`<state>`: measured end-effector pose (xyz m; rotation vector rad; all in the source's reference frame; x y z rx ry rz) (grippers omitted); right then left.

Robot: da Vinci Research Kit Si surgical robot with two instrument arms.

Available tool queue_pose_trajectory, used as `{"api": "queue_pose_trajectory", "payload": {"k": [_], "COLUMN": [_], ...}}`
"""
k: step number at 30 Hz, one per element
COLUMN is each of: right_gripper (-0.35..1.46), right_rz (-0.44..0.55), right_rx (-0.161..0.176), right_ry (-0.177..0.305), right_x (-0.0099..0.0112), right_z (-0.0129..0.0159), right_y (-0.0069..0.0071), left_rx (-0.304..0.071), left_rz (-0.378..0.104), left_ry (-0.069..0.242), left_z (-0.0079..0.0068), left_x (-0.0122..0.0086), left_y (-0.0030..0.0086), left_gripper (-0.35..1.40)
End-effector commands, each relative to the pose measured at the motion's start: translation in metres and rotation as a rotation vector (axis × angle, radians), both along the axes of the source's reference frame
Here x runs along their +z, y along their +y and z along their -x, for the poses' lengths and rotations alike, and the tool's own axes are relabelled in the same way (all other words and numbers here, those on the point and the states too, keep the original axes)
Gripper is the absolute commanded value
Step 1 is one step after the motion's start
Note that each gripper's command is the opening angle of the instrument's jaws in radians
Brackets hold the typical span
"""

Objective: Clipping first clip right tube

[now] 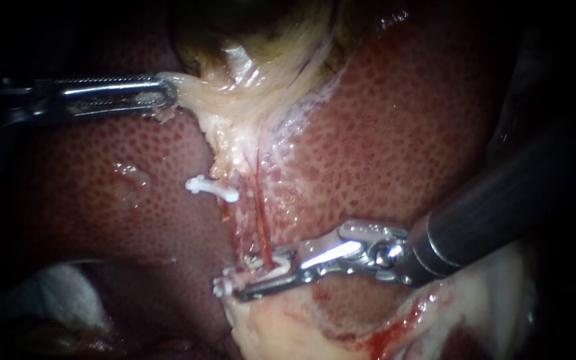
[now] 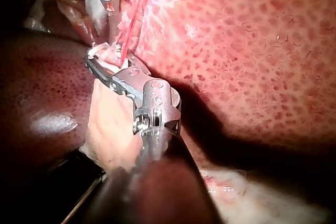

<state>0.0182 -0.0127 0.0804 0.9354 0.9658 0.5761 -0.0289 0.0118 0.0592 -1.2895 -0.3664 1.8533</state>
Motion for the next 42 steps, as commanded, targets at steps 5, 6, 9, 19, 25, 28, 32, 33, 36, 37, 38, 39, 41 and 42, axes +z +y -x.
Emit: {"api": "queue_pose_trajectory", "payload": {"k": [5, 6, 9, 19, 25, 28, 32, 33, 36, 37, 38, 39, 41, 42], "right_gripper": [0.05, -0.01, -0.15, -0.35, -0.35, -0.35, -0.35, -0.35, -0.35, -0.35, -0.35, -0.35, -0.35, -0.35], "right_rz": [-0.003, -0.012, -0.025, -0.045, -0.046, -0.049, -0.055, -0.055, -0.061, -0.061, -0.061, -0.066, -0.071, -0.071], "right_rx": [0.02, 0.025, 0.036, 0.048, 0.041, 0.044, 0.043, 0.043, 0.045, 0.045, 0.045, 0.047, 0.049, 0.049], "right_ry": [-0.012, -0.018, -0.027, -0.038, -0.044, -0.05, -0.051, -0.051, -0.054, -0.054, -0.054, -0.056, -0.058, -0.058], "right_x": [0.0002, 0.0002, 0.0003, 0.0001, -0.0002, -0.0002, -0.0002, -0.0002, -0.0002, -0.0002, -0.0002, -0.0002, -0.0002, -0.0002], "right_z": [0.0001, 0.0001, 0.0001, 0.0006, 0.0011, 0.0011, 0.0011, 0.0011, 0.0011, 0.0011, 0.0011, 0.0011, 0.0011, 0.0011], "right_y": [0.0002, 0.0002, 0.0003, 0.0005, 0.0007, 0.0007, 0.0007, 0.0007, 0.0007, 0.0007, 0.0007, 0.0007, 0.0007, 0.0007], "left_rx": [0.0, 0.0, 0.0, 0.0, 0.0, 0.0, 0.0, 0.0, 0.0, 0.0, 0.0, 0.0, 0.0, 0.0], "left_rz": [0.0, 0.0, 0.0, 0.0, 0.0, 0.0, 0.0, 0.0, 0.0, 0.0, 0.0, 0.0, 0.0, 0.0], "left_ry": [0.0, 0.0, 0.0, 0.0, 0.0, 0.0, 0.0, 0.0, 0.0, 0.0, 0.0, 0.0, 0.0, 0.0], "left_z": [0.0, 0.0, 0.0, 0.0, 0.0, 0.0, 0.0, 0.0, 0.0, 0.0, 0.0, 0.0, 0.0, 0.0], "left_x": [0.0, 0.0, 0.0, 0.0, 0.0, 0.0, 0.0, 0.0, 0.0, 0.0, 0.0, 0.0, 0.0, 0.0], "left_y": [0.0, 0.0, 0.0, 0.0, 0.0, 0.0, 0.0, 0.0, 0.0, 0.0, 0.0, 0.0, 0.0, 0.0], "left_gripper": [-0.35, -0.35, -0.35, -0.35, -0.35, -0.35, -0.35, -0.35, -0.35, -0.35, -0.35, -0.35, -0.35, -0.35]}}
